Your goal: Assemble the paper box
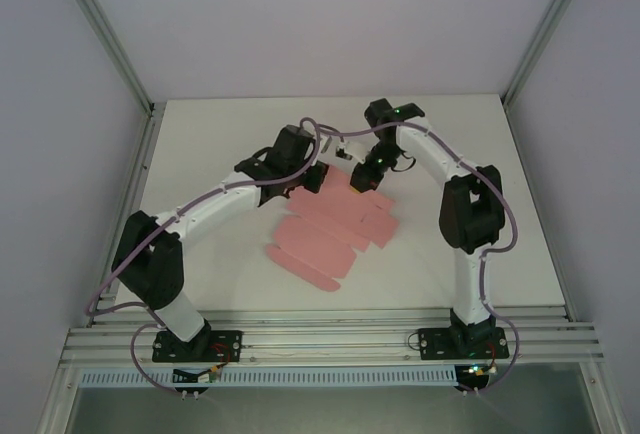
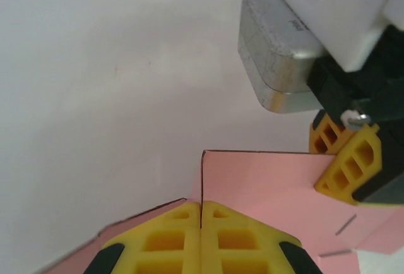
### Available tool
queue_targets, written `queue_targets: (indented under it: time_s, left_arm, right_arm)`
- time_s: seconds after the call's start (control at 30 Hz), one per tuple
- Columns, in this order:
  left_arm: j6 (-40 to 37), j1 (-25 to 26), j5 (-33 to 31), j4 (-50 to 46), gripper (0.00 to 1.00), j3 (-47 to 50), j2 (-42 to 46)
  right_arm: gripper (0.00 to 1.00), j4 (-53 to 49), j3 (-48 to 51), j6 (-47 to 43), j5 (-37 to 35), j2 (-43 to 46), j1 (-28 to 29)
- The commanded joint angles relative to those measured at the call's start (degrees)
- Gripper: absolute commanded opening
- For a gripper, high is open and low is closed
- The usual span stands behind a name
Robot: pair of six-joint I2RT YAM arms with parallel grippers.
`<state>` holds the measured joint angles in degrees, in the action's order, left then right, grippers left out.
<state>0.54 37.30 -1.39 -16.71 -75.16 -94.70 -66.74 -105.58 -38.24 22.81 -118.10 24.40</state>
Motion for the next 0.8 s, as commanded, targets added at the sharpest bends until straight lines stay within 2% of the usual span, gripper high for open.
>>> queue_targets:
  time_s: [0.0, 0.03, 0.1, 0.2, 0.47, 0.6, 0.63, 0.67, 0.7, 0.73, 0.77]
  left_arm:
    - [5.6, 2.3, -4.0, 1.2, 0.0, -1.7, -1.9]
    - [6.4, 3.2, -5.7, 3.0, 0.0, -1.2, -2.2]
    - [6.2, 5.9, -13.0, 5.3, 0.0, -0.1, -2.6]
    - [3.0, 9.5, -21.7, 9.1, 0.0, 1.2, -3.2]
    - [4.6, 13.8, -27.4, 16.3, 0.0, 2.8, -5.6]
    - [4.4, 14.6, -27.6, 14.2, 0.0, 1.2, -6.9]
    - [4.2, 14.6, -28.0, 13.7, 0.06, 1.1, -6.6]
    - [4.1, 14.5, -28.2, 12.6, 0.19, 1.3, -5.9]
    - [3.7, 14.2, -28.2, 12.0, 0.39, 1.7, -4.7]
    - [3.3, 14.0, -28.1, 11.6, 0.47, 2.5, -3.2]
    - [2.9, 13.4, -27.8, 11.1, 0.49, 3.8, -0.9]
  right_arm:
    - [0.0, 5.4, 0.5, 6.7, 1.3, 2.2, 1.2]
    - [0.0, 6.0, 0.6, 8.6, 0.7, 2.1, 1.4]
    - [0.0, 6.8, 0.6, 12.2, 0.8, 1.9, 1.5]
    - [0.0, 7.0, 1.0, 15.1, 3.6, 2.2, 1.5]
    - [0.0, 8.2, 3.0, 18.3, 9.0, 4.1, 1.6]
    - [0.0, 7.6, 3.0, 17.6, 7.8, 4.0, 1.7]
    - [0.0, 7.2, 2.8, 17.1, 7.2, 3.9, 1.7]
    - [0.0, 6.7, 2.7, 16.7, 6.2, 3.8, 1.5]
    - [0.0, 6.3, 2.7, 16.1, 5.4, 3.8, 1.4]
    - [0.0, 5.9, 2.6, 15.2, 4.9, 3.8, 1.2]
    - [0.0, 5.6, 2.7, 14.6, 4.5, 3.9, 0.9]
